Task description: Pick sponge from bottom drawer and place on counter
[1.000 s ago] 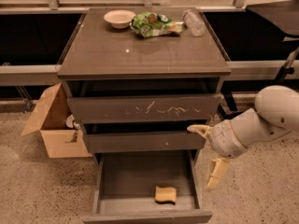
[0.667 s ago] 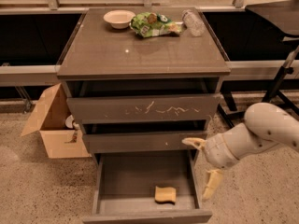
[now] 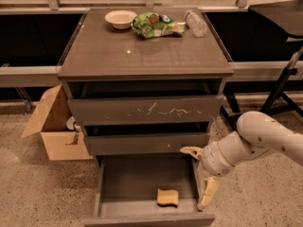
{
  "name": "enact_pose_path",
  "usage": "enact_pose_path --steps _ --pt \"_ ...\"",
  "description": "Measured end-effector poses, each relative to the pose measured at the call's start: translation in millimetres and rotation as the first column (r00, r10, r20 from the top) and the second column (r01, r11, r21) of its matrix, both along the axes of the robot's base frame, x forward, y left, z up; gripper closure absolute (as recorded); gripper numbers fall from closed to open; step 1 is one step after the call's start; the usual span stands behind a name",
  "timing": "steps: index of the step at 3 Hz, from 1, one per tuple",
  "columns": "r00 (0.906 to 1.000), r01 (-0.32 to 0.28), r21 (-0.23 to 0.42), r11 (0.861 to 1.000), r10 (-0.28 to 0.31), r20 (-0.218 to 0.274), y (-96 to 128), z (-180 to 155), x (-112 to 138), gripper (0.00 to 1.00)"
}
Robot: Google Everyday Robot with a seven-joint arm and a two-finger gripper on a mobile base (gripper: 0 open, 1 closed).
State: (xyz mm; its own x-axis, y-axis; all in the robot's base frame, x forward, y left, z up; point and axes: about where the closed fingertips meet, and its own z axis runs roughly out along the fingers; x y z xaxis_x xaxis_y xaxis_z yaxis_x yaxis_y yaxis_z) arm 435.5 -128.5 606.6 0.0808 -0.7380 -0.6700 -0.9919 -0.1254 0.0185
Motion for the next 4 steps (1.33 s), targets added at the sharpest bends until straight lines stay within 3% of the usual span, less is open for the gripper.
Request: enact_pose_path --steps 1,2,4 --pt "0.999 -0.028 0.005 1.0 0.028 -0.034 5.4 -31.8 5.6 0.0" --pt "0.9952 -0.073 -0.016 0.997 0.072 -0.067 15.0 -94.7 12.0 0.0" --pt "0.9877 -0.098 0.022 0.995 0.1 -0.121 37.5 -203.2 7.7 0.0"
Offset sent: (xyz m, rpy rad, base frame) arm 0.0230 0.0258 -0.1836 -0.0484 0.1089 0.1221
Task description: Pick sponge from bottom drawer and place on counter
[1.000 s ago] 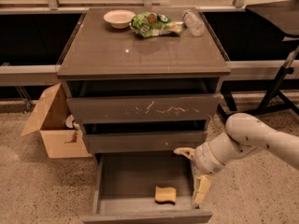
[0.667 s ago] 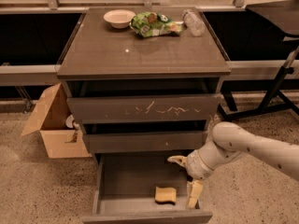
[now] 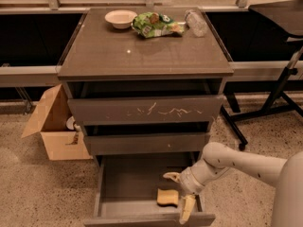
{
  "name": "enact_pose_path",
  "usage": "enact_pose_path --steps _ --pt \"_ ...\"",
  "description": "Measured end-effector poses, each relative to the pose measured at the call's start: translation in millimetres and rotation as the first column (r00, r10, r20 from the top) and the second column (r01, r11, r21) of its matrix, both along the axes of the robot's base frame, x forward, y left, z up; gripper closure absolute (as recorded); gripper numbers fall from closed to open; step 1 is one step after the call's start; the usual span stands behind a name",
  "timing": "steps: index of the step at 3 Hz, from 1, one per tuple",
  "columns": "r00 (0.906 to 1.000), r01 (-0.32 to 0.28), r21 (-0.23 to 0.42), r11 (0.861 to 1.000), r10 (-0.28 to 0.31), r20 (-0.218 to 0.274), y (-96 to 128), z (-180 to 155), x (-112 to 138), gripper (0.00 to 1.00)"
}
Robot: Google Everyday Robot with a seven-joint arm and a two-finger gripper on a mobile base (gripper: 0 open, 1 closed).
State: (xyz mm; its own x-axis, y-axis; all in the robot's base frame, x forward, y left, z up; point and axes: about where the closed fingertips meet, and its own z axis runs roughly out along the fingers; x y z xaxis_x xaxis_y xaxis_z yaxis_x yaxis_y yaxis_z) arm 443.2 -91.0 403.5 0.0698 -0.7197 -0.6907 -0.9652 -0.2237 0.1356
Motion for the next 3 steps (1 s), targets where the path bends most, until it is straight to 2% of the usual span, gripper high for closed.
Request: enact_pose_path --steps 1,2,3 --pt "1.0 0.0 0.0 1.0 0.0 0.0 0.0 -0.3 0.1 0.0" --pt "1.0 0.002 -0.015 1.0 -0.002 0.007 0.8 -41.0 14.8 0.0" --pt "0.9994 -0.005 -0.017 1.0 0.005 0.034 0.7 -75.8 28.3 0.0"
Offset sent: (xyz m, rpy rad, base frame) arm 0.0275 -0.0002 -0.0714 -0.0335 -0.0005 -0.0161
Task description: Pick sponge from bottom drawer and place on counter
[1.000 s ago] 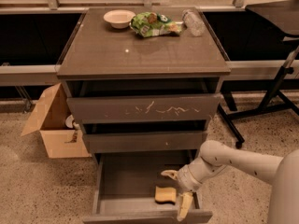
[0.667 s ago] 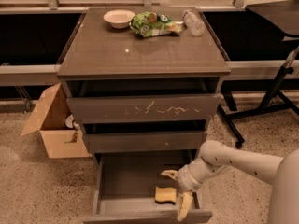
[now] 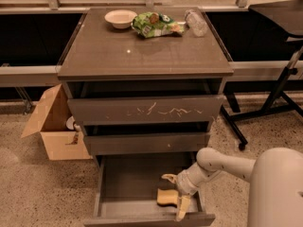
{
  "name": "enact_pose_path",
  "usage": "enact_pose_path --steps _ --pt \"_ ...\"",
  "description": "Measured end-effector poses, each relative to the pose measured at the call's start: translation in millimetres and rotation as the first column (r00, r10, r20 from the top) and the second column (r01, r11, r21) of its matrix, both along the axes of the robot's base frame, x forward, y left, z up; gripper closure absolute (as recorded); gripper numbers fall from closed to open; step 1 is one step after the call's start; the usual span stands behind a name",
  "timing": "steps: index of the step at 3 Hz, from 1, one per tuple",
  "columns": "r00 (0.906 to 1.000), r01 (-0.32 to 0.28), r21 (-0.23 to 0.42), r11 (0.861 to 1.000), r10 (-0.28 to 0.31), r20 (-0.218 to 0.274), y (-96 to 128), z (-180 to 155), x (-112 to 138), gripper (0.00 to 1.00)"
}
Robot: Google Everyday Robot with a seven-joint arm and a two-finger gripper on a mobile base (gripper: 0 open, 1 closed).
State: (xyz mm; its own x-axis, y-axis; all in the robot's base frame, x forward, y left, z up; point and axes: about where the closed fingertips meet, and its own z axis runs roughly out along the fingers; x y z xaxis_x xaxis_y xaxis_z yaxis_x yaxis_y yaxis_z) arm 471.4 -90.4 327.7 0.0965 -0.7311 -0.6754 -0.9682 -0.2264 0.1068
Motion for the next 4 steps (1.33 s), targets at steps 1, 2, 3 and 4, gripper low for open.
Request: enact_pose_path --steps 1,2,3,4 --pt "0.9985 0.017 0.015 1.0 -0.018 0.051 -2.8 -47.9 28.1 0.0" --pt "0.9961 0.044 0.033 0.998 -0.047 0.075 -4.1 -71.9 49.2 0.0" --pt "0.9902 0.122 0.07 0.99 -0.126 0.061 -2.5 -124.2 94.7 0.0" --pt "0.9897 0.123 0.069 0.99 -0.128 0.064 -2.9 -123.7 96.3 0.0"
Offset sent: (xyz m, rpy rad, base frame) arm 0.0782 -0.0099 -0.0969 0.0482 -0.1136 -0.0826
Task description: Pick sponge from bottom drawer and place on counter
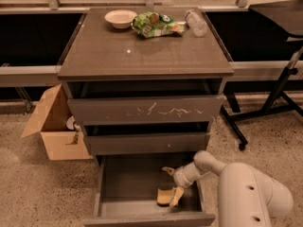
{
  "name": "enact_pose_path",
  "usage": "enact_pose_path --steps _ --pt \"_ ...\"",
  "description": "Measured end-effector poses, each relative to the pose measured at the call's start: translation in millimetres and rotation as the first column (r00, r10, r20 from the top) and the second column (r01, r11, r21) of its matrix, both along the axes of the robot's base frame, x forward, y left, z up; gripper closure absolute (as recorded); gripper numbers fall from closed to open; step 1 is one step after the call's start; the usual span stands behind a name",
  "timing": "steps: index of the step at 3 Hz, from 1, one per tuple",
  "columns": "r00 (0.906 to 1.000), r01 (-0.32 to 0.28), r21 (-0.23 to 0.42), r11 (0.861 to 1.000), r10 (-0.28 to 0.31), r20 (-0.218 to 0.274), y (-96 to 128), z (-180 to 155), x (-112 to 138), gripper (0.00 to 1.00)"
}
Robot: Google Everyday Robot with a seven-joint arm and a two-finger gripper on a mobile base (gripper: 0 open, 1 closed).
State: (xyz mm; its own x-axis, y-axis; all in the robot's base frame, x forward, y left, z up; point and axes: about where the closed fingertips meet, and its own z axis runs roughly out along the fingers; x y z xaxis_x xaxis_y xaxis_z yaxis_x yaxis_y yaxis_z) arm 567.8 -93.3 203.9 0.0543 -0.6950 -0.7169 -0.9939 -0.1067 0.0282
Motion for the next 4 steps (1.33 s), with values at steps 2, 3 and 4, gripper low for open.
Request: enact_pose_path --steps 2,3,4 --pt "0.9975 0.07 0.007 0.997 -0.07 -0.005 6.6 -37.2 -0.3 0.0" --pt "0.9945 0.103 -0.003 0.995 -0.103 -0.017 6.9 -62.1 -3.3 0.0" --pt "0.9926 0.118 -0.014 0.993 -0.118 -0.029 6.6 -77.7 -5.2 0.0"
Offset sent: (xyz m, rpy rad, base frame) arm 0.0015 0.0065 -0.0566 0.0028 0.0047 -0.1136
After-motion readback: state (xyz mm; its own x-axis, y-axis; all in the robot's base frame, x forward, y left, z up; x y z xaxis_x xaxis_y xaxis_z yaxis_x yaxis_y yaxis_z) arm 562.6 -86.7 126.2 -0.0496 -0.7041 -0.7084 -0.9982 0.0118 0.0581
